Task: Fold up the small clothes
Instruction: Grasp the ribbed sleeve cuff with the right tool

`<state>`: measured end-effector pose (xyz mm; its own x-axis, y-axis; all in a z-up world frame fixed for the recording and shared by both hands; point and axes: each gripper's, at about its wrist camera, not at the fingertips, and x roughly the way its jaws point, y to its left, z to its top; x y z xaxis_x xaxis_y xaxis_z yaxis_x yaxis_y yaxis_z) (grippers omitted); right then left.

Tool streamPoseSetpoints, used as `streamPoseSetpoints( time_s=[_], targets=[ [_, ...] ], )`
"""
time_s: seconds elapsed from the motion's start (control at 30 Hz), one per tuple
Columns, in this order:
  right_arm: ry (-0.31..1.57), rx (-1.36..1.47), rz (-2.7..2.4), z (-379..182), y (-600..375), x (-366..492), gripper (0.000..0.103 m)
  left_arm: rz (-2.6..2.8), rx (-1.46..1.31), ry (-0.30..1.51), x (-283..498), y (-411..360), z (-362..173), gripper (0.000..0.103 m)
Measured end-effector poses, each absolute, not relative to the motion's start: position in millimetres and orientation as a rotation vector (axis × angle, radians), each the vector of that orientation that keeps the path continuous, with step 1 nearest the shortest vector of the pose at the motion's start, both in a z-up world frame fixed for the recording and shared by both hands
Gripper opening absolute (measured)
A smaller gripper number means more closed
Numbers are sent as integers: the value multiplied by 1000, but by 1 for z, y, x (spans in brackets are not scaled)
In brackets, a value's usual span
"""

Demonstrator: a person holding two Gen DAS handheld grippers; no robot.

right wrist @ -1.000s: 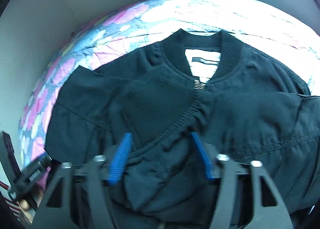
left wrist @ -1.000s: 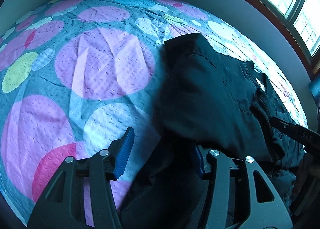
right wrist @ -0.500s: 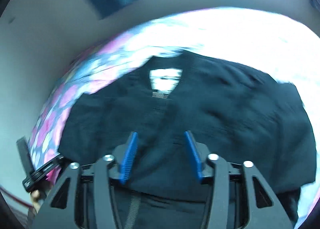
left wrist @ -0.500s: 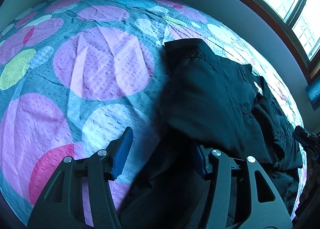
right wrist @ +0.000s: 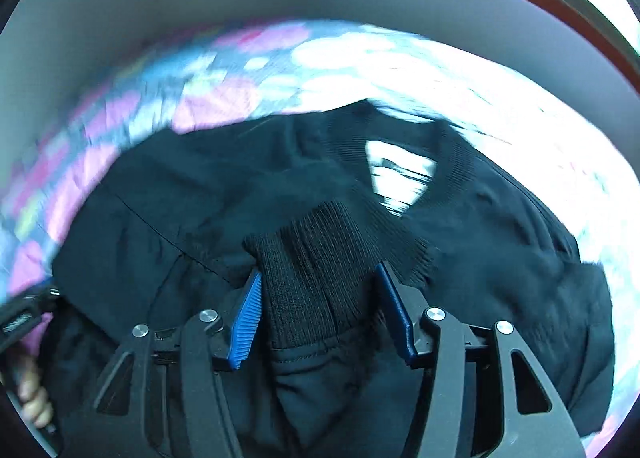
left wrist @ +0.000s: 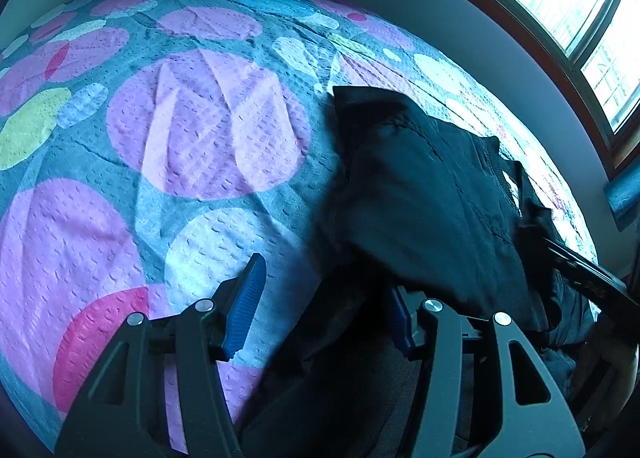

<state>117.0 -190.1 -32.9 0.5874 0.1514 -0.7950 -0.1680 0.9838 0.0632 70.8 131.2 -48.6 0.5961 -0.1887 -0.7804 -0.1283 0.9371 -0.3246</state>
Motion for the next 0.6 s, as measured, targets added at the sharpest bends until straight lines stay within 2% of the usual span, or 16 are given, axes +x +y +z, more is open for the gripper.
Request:
streamPoseSetpoints(
  time_s=[0.2,0.27,0.4,0.43,0.47,0.53,0.6],
  targets=[
    [850,436,240,-27,-301,71,58,-35,-370,939,71,131,-49,55],
    [847,603,308,-39,-328,70,62,-34,-374,939,71,132,-49,55],
    [904,845,375,-72,-356,79,63,-32,-385,939,73,133,-49,55],
    [908,861,375,-77,-358,80,59,-32,-390,938,73,134,-49,55],
    [914,868,371,-81,-358,81,41,-32,-395,937,73,134,-49,55],
    [918,842,376,-81,-355,79,18,-31,-397,936,73,135,-49,55],
    [878,805,394,-68,-354,73,17,-30,-391,933,72,135,-49,55]
  ],
)
